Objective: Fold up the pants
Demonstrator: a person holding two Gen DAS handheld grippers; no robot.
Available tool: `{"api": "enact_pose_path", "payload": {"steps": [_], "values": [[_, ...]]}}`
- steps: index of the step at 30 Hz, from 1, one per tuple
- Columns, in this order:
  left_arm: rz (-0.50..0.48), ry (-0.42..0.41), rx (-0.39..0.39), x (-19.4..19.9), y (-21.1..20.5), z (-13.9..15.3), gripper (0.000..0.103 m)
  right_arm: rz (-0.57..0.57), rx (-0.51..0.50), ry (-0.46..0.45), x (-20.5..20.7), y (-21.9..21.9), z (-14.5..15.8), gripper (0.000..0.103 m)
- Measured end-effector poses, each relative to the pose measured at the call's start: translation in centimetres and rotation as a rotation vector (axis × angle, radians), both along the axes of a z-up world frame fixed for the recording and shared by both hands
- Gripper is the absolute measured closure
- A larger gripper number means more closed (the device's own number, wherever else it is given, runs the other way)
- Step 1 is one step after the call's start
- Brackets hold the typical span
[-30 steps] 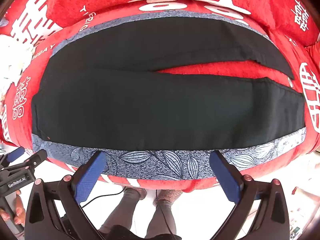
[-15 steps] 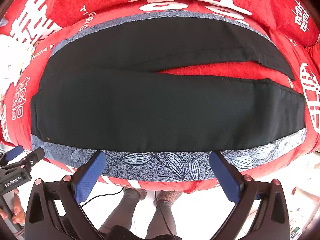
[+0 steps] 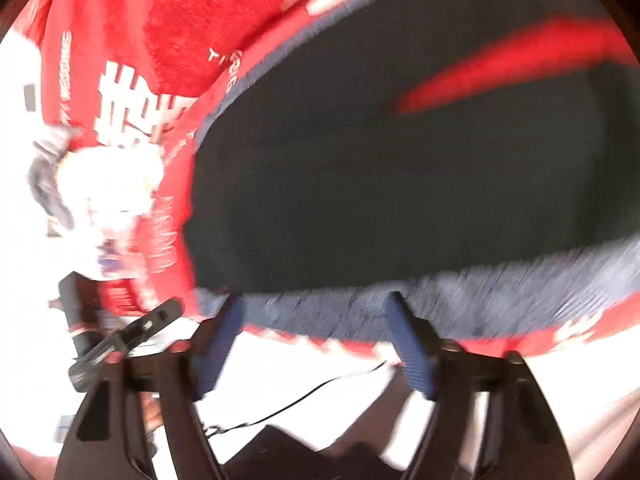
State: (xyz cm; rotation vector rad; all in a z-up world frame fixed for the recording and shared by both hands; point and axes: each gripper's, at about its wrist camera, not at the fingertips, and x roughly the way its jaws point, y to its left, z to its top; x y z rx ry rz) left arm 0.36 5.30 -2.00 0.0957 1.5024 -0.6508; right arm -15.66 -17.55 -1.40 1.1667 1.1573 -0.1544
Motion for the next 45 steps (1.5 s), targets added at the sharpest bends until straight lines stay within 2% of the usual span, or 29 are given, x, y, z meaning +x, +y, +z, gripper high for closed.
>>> {"api": "enact_pose_path", "payload": {"steps": [5,7,11,16,21,24,27,31,33,37,41,45], "values": [[0.058,0.041,0.014,0.0,2.8,-3.2,0.000,-0.047,0.181,0.007,-4.2,1.9,-6.0,0.030],[0.074,0.066,0.012,-0.6,3.5,-4.3,0.000,-0.050,0.199,-0.014,-4.5,2.5,-7.4,0.030],[0.096,0.113,-0.008,-1.1,4.6,-5.5,0.000,-0.068,0.229,-0.114,-3.5,3.3,-8.7,0.030],[0.131,0.132,-0.060,-0.9,6.0,-6.0,0.000,-0.039,0.273,-0.224,-0.3,5.2,-8.4,0.030],[0.189,0.141,-0.102,-0.4,7.6,-6.2,0.000,-0.047,0.350,-0.275,3.8,7.9,-9.2,0.030],[0.234,0.150,-0.142,0.0,8.8,-6.2,0.000,-0.014,0.387,-0.313,6.8,9.2,-8.3,0.030],[0.281,0.165,-0.194,0.4,8.9,-6.3,0.000,0.003,0.398,-0.346,7.8,9.1,-6.6,0.030],[0.354,0.191,-0.312,1.1,7.6,-6.7,0.000,-0.004,0.430,-0.361,8.7,8.3,-5.4,0.030],[0.385,0.207,-0.334,1.4,7.3,-7.0,0.000,-0.005,0.445,-0.363,8.9,8.1,-5.2,0.030],[0.398,0.245,-0.306,0.6,7.7,-7.2,0.000,-0.029,0.485,-0.365,8.5,7.8,-5.4,0.029],[0.396,0.210,-0.292,0.6,9.2,-5.8,0.000,-0.040,0.517,-0.336,8.9,9.1,-6.8,0.025],[0.402,0.189,-0.263,1.7,10.3,-6.0,0.000,-0.044,0.601,-0.339,10.9,11.4,-8.6,0.025]]}}
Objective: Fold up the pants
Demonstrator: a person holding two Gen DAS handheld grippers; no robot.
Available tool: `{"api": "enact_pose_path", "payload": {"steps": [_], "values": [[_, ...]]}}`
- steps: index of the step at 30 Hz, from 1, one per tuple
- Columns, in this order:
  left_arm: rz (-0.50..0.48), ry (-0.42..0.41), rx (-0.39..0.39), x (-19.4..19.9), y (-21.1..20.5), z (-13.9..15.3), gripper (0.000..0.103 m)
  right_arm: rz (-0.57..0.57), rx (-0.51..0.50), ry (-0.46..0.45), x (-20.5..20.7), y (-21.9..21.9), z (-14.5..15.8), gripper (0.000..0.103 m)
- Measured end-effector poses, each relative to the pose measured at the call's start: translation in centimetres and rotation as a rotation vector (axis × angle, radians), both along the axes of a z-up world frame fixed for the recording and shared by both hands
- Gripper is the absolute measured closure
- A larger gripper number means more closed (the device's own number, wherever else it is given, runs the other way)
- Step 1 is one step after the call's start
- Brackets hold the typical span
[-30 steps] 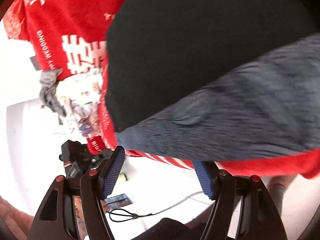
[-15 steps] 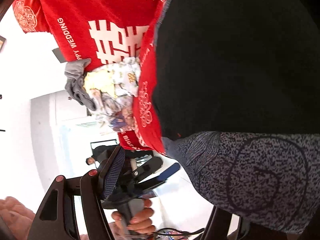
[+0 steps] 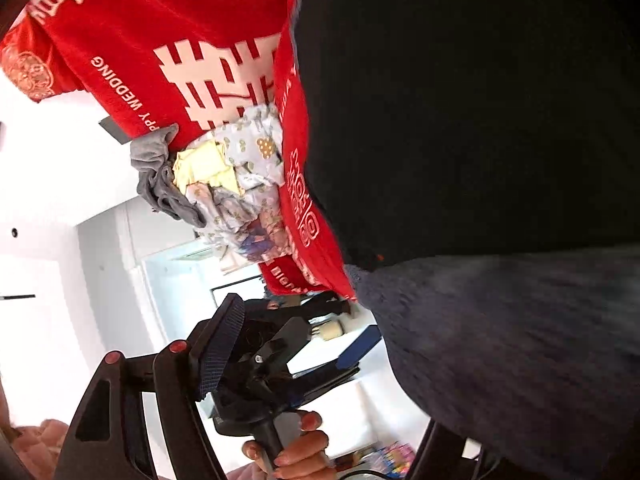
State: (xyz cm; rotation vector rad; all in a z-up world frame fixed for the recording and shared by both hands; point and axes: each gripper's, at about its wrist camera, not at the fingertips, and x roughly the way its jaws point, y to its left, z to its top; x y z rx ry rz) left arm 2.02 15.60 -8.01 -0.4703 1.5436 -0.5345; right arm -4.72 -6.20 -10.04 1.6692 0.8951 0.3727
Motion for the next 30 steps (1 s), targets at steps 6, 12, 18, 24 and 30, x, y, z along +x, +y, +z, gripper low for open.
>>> {"api": "enact_pose_path", "payload": {"steps": [6,12,18,24,30], "values": [[0.087,0.038,-0.120,0.6,-0.9,-1.3,0.000,-0.034,0.058,-0.082,0.6,-0.5,1.8,0.025],[0.072,-0.007,-0.041,2.0,-3.0,-0.7,0.036,0.006,0.029,-0.068,0.2,-0.3,2.2,0.025],[-0.073,-0.014,0.017,3.2,-4.3,0.6,0.066,-0.074,-0.092,0.079,-6.6,-2.8,0.7,0.025],[-0.196,-0.021,0.010,3.9,-6.0,2.6,0.066,-0.280,-0.145,0.199,-14.8,-7.5,0.5,0.025],[-0.265,-0.009,0.062,4.1,-6.7,2.8,0.066,-0.557,-0.003,0.197,-18.6,-9.1,-1.0,0.027]]}}
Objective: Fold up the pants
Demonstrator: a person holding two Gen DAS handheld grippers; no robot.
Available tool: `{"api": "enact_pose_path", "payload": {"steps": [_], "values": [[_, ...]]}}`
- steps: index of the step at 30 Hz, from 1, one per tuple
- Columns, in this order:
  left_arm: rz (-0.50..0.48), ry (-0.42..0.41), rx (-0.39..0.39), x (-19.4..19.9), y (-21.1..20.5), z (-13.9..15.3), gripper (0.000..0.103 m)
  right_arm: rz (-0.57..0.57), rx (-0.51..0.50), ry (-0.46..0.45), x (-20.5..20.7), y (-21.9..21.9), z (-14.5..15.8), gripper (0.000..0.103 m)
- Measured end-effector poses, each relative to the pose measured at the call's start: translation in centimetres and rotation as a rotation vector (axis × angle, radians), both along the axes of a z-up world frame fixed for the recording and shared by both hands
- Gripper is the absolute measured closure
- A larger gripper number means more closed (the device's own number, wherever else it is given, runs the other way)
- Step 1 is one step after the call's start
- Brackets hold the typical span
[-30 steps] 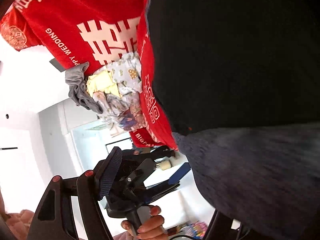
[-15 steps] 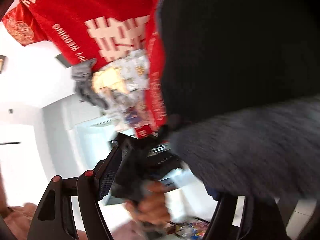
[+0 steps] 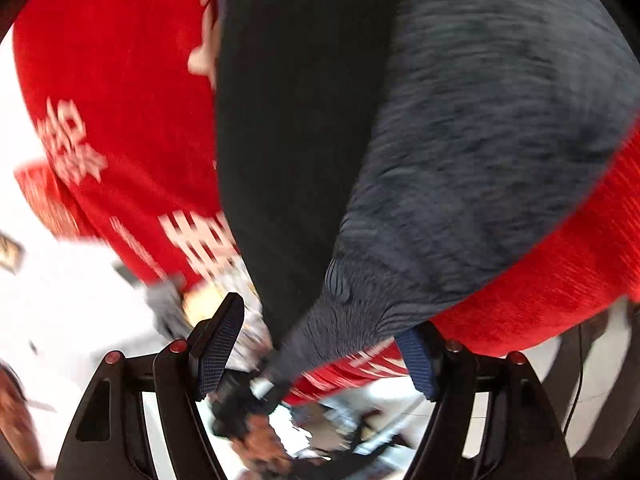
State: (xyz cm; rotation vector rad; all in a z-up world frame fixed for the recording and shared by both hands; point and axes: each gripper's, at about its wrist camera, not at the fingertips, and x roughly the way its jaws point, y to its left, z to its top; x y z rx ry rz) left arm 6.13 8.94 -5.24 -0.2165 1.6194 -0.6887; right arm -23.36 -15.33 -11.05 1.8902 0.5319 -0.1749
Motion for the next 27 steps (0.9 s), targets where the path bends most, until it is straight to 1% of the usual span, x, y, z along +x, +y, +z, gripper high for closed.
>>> {"api": "enact_pose_path", "payload": {"steps": [1,2,3,4,5,6,8,9,11,13,15,17,18,19,21,22,24,25,26,27], "values": [[-0.016,-0.012,0.014,0.0,-0.3,0.2,0.066,-0.023,0.006,0.005,-0.2,0.1,0.0,0.038],[-0.032,-0.026,0.034,-0.1,-0.4,0.2,0.066,-0.031,-0.003,0.025,-0.3,0.2,0.2,0.053],[-0.047,-0.041,0.059,-0.2,-0.5,0.2,0.066,-0.027,-0.022,0.065,-0.3,0.1,0.4,0.093],[-0.071,-0.071,0.112,-0.3,-0.9,0.2,0.066,-0.016,-0.042,0.108,-0.3,0.0,0.7,0.097],[-0.099,-0.100,0.173,-0.5,-1.4,0.1,0.066,0.020,-0.075,0.150,0.2,-0.3,1.4,0.097],[-0.116,-0.118,0.200,-0.6,-1.8,0.3,0.066,0.064,-0.120,0.177,1.0,-0.7,2.5,0.097],[-0.132,-0.154,0.203,-1.0,-2.2,1.2,0.066,0.161,-0.226,0.211,2.9,-1.7,5.5,0.097],[-0.133,-0.171,0.197,-0.9,-2.5,1.9,0.066,0.203,-0.277,0.213,3.9,-2.2,7.1,0.097],[-0.105,-0.192,0.157,-0.3,-2.8,3.8,0.066,0.270,-0.362,0.195,6.3,-3.7,10.6,0.097],[-0.068,-0.212,0.113,0.8,-3.4,5.6,0.066,0.307,-0.408,0.167,8.4,-5.5,13.0,0.097],[-0.043,-0.244,0.088,2.1,-4.6,7.0,0.066,0.352,-0.444,0.148,11.0,-7.8,14.4,0.097],[-0.025,-0.287,0.089,3.9,-6.3,7.7,0.065,0.403,-0.466,0.149,13.8,-9.6,14.8,0.097],[-0.014,-0.310,0.097,4.9,-7.3,7.8,0.056,0.435,-0.480,0.153,15.6,-10.8,14.8,0.097],[0.011,-0.345,0.123,6.1,-8.2,7.8,0.035,0.457,-0.489,0.154,17.0,-11.9,14.5,0.097],[0.083,-0.416,0.167,8.6,-8.6,7.5,0.015,0.491,-0.506,0.152,19.6,-14.1,14.2,0.096],[0.121,-0.423,0.176,10.2,-9.5,6.8,0.015,0.512,-0.500,0.149,21.6,-15.6,13.4,0.094],[0.159,-0.388,0.192,13.0,-10.6,4.2,0.015,0.543,-0.480,0.165,24.1,-17.3,11.4,0.094],[0.172,-0.393,0.218,13.7,-11.1,3.3,0.009,0.563,-0.472,0.179,25.5,-18.1,10.2,0.094],[0.185,-0.404,0.256,14.6,-12.1,2.2,0.005,0.587,-0.464,0.207,26.7,-18.9,8.5,0.094],[0.198,-0.417,0.300,15.3,-12.8,1.2,0.003,0.611,-0.455,0.236,27.8,-19.4,7.1,0.092]]}}
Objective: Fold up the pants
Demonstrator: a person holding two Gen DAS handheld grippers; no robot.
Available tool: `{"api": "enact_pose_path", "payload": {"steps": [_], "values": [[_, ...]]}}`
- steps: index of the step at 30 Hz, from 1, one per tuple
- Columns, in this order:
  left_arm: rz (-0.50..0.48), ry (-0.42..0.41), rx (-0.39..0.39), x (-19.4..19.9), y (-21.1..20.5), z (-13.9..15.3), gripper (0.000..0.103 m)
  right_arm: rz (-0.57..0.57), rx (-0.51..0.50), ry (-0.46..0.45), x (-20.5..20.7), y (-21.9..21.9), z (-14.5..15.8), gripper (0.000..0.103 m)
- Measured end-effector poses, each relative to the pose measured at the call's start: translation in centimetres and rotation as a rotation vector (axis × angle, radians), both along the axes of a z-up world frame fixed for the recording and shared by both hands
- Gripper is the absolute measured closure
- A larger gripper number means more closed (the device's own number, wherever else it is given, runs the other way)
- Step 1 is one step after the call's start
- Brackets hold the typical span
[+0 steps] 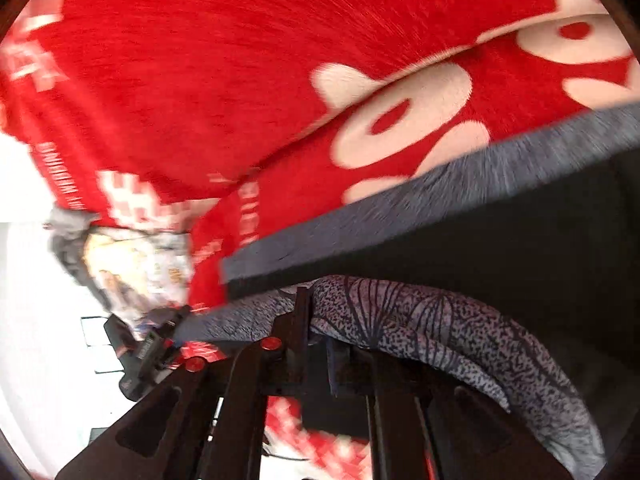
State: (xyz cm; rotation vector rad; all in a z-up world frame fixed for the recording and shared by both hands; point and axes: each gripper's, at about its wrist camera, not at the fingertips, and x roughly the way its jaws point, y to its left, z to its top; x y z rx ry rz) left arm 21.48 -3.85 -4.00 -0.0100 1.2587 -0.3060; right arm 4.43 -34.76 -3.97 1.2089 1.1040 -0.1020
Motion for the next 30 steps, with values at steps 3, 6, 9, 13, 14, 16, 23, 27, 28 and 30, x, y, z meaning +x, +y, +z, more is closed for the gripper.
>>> {"api": "enact_pose_path", "payload": {"steps": [3,6,9,13,14,16,23,27,28,30], "values": [[0.046,0.013,0.134,2.5,-2.4,-2.1,0.003,0.064,0.020,0.083,1.7,-1.2,-3.8,0.088],[0.109,-0.058,0.186,4.0,-2.8,-0.2,0.003,0.075,0.060,0.072,1.8,-1.7,-3.1,0.067],[0.086,-0.082,0.220,4.1,-2.6,2.5,0.003,0.125,-0.006,0.016,1.5,-2.1,-0.1,0.039],[-0.132,-0.027,0.223,-0.5,-5.4,2.8,0.003,0.194,-0.043,-0.054,0.1,-1.0,2.7,0.061],[-0.164,0.001,0.222,-1.6,-6.4,2.1,0.003,0.219,-0.028,-0.038,0.0,-0.3,2.1,0.062],[-0.216,0.071,0.240,-4.2,-8.7,-0.6,0.003,0.266,-0.048,0.036,-0.3,0.6,0.0,0.062],[-0.246,0.047,0.347,-7.6,-11.8,-0.5,0.003,0.095,-0.125,-0.018,-4.5,-4.5,1.9,0.064],[-0.391,-0.017,0.304,-10.5,-14.5,3.4,0.003,-0.025,-0.178,0.000,-11.8,-7.8,5.2,0.042],[-0.434,-0.010,0.263,-11.7,-15.6,4.2,0.003,-0.062,-0.169,0.026,-14.4,-8.5,5.4,0.042],[-0.533,0.051,0.157,-14.6,-18.6,4.8,0.003,-0.125,-0.149,0.072,-18.6,-9.4,5.5,0.042]]}}
